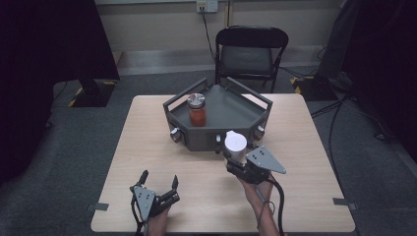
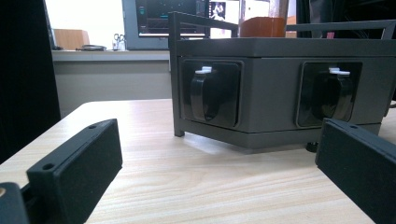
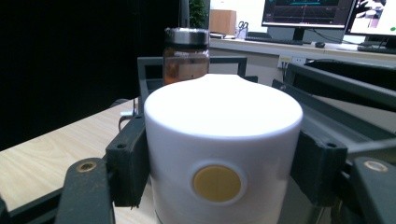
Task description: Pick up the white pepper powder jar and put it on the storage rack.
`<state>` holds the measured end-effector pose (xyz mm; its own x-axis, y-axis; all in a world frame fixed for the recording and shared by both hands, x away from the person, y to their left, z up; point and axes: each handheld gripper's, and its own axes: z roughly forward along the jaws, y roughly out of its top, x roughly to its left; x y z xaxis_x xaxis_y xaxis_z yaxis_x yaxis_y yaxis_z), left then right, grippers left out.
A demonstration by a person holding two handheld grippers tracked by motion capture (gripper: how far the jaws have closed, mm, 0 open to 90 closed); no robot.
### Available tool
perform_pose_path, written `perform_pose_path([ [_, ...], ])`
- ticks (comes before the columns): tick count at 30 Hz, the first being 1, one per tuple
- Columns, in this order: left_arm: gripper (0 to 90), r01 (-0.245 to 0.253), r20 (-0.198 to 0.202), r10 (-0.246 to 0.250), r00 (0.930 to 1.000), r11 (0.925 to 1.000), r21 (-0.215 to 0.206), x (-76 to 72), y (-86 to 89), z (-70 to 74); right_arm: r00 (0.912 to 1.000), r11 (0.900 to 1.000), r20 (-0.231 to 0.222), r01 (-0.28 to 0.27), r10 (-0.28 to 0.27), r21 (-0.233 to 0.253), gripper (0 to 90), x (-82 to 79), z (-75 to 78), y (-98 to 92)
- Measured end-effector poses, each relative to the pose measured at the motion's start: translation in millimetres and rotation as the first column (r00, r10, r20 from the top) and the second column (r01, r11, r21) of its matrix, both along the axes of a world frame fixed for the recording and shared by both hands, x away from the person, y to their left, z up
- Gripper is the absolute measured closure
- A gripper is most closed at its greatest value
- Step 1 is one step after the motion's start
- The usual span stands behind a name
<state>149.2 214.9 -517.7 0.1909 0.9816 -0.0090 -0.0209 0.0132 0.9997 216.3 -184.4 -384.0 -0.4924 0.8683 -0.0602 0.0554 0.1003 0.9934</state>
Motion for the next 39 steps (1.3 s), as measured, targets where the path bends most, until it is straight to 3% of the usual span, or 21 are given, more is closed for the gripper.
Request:
perform_pose_path([
  [12, 0.0, 0.000, 0.000, 0.000, 1.0000, 1.0000, 0.000, 0.0, 0.0, 0.1, 0.9998, 1.000, 0.020, -0.003, 0.003, 0.004, 30.6, 17.5, 22.8, 3.3],
  [25, 0.0, 0.000, 0.000, 0.000, 1.0000, 1.0000, -0.001, 0.0, 0.0, 0.0, 0.9981, 0.998, 0.017, 0.058, -0.059, 0.016, 30.6, 30.6, 41.4, 21.2],
  [39, 0.1, -0.002, -0.001, 0.002, 1.0000, 1.0000, 0.000, -0.2, -0.4, 0.1, 0.9939, 0.995, 0.054, 0.095, -0.096, 0.017, 30.6, 56.0, 59.7, 34.7],
])
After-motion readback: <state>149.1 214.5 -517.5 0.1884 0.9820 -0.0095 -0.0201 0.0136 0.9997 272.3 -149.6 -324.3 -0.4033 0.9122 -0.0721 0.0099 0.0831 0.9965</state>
